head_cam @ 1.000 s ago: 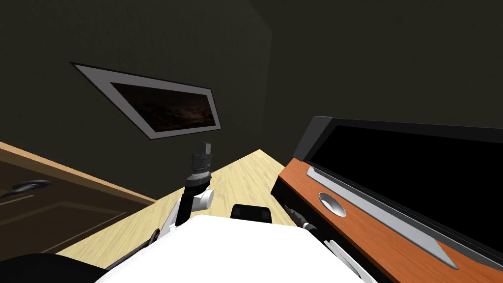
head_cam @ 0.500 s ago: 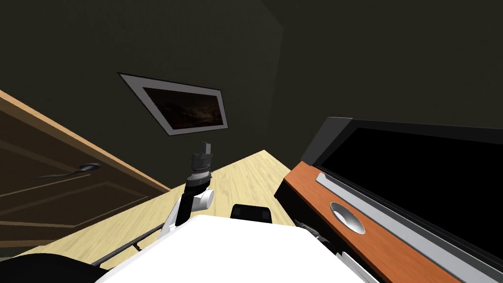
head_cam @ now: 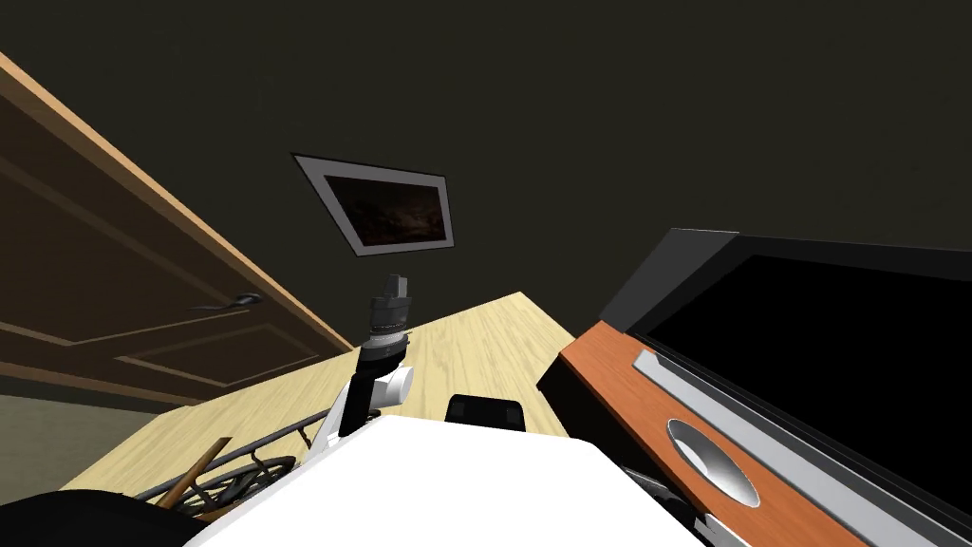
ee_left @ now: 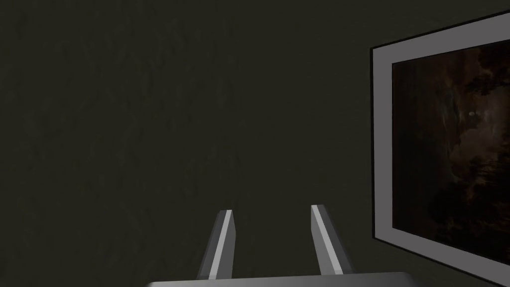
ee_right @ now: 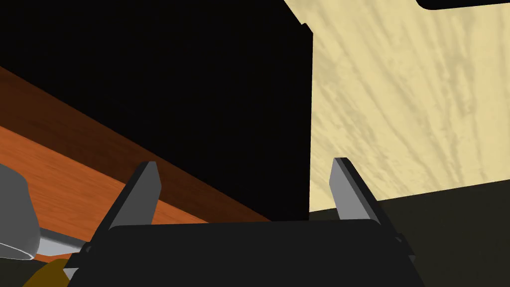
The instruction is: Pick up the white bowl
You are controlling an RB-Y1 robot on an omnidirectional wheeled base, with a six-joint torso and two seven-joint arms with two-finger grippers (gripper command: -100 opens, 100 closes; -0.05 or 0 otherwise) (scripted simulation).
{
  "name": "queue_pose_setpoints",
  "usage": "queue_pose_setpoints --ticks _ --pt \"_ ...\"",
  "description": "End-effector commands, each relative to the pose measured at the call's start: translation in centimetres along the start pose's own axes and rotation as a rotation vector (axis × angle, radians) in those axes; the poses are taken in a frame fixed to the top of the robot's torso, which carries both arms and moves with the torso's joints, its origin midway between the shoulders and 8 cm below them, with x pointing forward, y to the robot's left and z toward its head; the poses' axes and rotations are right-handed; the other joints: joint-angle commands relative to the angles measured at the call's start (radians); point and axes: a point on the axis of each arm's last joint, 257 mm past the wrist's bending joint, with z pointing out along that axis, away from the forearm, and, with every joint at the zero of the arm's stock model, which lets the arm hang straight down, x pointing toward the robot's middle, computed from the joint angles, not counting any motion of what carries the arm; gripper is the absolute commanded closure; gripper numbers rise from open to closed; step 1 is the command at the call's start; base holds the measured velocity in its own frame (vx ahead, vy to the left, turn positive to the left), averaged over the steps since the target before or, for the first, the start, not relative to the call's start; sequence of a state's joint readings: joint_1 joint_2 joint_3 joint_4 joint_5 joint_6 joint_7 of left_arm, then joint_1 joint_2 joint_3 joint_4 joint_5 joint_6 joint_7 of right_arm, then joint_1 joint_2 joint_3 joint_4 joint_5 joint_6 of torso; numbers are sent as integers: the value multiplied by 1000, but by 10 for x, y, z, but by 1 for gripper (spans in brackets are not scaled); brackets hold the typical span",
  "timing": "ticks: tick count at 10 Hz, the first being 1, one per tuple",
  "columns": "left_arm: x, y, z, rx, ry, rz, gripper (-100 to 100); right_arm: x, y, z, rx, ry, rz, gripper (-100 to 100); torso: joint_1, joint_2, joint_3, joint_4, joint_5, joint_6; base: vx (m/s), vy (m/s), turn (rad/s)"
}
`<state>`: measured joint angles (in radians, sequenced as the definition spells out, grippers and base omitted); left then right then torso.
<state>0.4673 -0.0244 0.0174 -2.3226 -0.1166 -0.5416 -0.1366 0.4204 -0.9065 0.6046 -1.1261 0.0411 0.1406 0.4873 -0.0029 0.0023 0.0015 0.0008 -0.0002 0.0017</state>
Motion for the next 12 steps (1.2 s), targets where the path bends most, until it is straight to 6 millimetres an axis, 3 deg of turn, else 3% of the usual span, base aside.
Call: queue_pose_setpoints --ticks 1,2,4,6,8,12 --pt "0 0 0 0 0 0 0 9 -4 -4 12 9 -10 -100 0 0 0 0 0 0 -1 -10 -22" --pt "0 0 0 0 0 0 0 27 -62 -12 118 72 -99 -100 1 0 0 0 0 0 -4 -30 295" --pt "0 0 0 0 0 0 0 27 -65 -13 123 73 -101 -100 -2 0 0 0 -1 -1 -2 -42 144" --pt "0 0 0 0 0 0 0 38 -116 -25 215 126 -174 -100 -1 -1 0 0 0 0 8 -52 189" --pt "0 0 0 0 0 0 0 45 -151 -36 280 166 -224 -100 -5 -1 -1 0 -1 -1 8 -109 245" --pt "0 0 0 0 0 0 0 55 -169 -42 318 204 -261 -100 -3 -1 0 0 -1 0 -3 -81 97"
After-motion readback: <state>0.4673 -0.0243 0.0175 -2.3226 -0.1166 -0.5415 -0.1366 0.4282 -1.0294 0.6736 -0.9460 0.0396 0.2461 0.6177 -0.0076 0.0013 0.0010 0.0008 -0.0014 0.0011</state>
